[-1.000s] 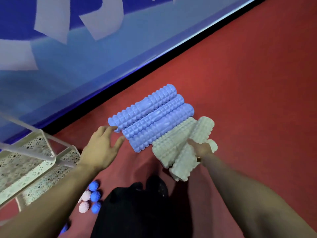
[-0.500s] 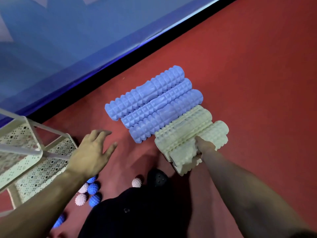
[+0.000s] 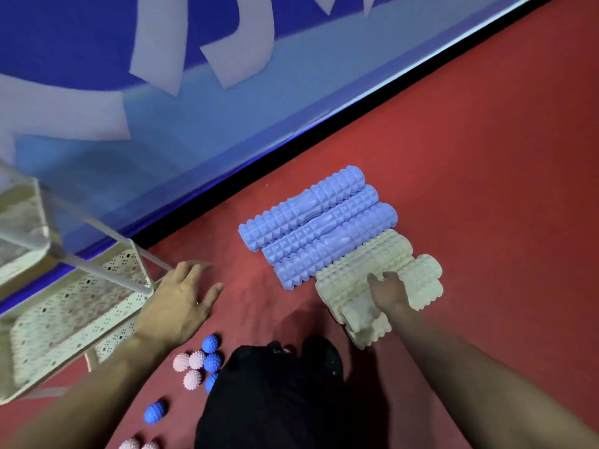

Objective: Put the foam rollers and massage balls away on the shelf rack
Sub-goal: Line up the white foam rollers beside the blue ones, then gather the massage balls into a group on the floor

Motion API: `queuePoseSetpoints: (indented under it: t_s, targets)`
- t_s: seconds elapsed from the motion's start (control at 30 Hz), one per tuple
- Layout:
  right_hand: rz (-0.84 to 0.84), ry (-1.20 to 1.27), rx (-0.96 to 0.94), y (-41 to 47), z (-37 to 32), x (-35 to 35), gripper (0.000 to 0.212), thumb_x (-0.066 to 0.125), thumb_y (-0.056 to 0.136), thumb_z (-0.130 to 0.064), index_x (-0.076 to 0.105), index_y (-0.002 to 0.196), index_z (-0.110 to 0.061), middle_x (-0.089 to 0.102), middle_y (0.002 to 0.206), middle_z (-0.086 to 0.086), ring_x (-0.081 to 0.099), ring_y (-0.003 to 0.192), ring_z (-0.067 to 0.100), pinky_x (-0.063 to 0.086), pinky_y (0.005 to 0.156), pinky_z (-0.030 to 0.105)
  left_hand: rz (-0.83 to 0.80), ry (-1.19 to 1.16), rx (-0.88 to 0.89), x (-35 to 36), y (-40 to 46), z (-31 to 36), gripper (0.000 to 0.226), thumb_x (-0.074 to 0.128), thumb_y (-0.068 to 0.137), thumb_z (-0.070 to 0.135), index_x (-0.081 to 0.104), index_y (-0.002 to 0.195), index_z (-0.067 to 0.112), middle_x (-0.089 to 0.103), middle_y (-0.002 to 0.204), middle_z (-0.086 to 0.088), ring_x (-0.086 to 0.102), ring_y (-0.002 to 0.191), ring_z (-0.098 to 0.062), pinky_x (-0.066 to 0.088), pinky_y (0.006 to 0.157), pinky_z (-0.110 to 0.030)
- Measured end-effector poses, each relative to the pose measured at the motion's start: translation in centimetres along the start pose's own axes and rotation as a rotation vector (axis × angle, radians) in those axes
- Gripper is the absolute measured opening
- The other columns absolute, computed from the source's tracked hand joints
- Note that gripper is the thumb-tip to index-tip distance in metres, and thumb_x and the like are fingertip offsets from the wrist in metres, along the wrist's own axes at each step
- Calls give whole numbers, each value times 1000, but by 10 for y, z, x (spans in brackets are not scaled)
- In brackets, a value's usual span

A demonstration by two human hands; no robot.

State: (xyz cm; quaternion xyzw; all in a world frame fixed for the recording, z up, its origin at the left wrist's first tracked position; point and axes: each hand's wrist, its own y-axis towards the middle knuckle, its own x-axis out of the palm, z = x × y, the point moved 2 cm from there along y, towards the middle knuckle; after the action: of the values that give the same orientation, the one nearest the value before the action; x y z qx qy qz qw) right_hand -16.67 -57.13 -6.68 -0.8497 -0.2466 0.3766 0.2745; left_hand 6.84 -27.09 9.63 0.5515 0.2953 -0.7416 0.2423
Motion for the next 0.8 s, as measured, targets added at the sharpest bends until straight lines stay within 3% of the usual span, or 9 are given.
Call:
queuePoseSetpoints:
  t_s: [0.2,0.3,0.37,0.43,0.5,0.63,0.8]
  targets:
    - [-270,-103,-499,-117,-108,12,54,53,102,-41,48,146,-10,52,147,6,52,132,24,40,103,31,88,50,-81,-67,-76,-17,55,44,96,61,55,136,24,50,141,6,52,128,-21,46,103,-39]
    - [-391,-217,-700,-184,-146,27,41,54,100,-43,59,126,-12,64,128,7,60,119,26,44,96,32,124,95,-106,-97,-118,-26,73,34,93,74,54,141,23,50,146,6,51,130,-21,39,108,-39]
    - [-414,-342,-830,-224,-162,39,33,56,99,-44,60,119,-18,64,120,5,60,115,25,42,97,31,149,120,-151,-116,-147,-31,70,36,95,71,51,144,25,47,150,9,48,135,-18,30,110,-39]
    - [-401,-497,-984,-262,-173,50,49,54,100,-47,55,139,-18,56,141,4,54,129,23,39,109,34,172,102,-178,-130,-176,-39,75,32,91,75,51,144,26,48,150,9,49,135,-16,32,112,-41]
    - [-371,-631,-1107,-297,-178,60,57,52,99,-51,49,146,-19,49,150,6,51,134,26,40,112,41,214,72,-200,-142,-204,-48,82,25,85,80,52,142,28,51,147,7,50,134,-17,35,115,-49]
    - [-327,-778,-1280,-365,-183,68,57,51,99,-51,48,146,-20,48,150,6,50,135,30,41,110,44,261,22,-241,-159,-254,-61,75,35,89,75,51,144,25,53,146,5,48,135,-18,37,114,-39]
    - [-255,-929,-1418,-436,-181,75,57,48,98,-55,49,145,-22,51,146,5,50,133,30,43,108,45,283,-11,-291,-174,-301,-64,79,32,88,76,47,147,24,50,150,1,44,139,-19,34,115,-35]
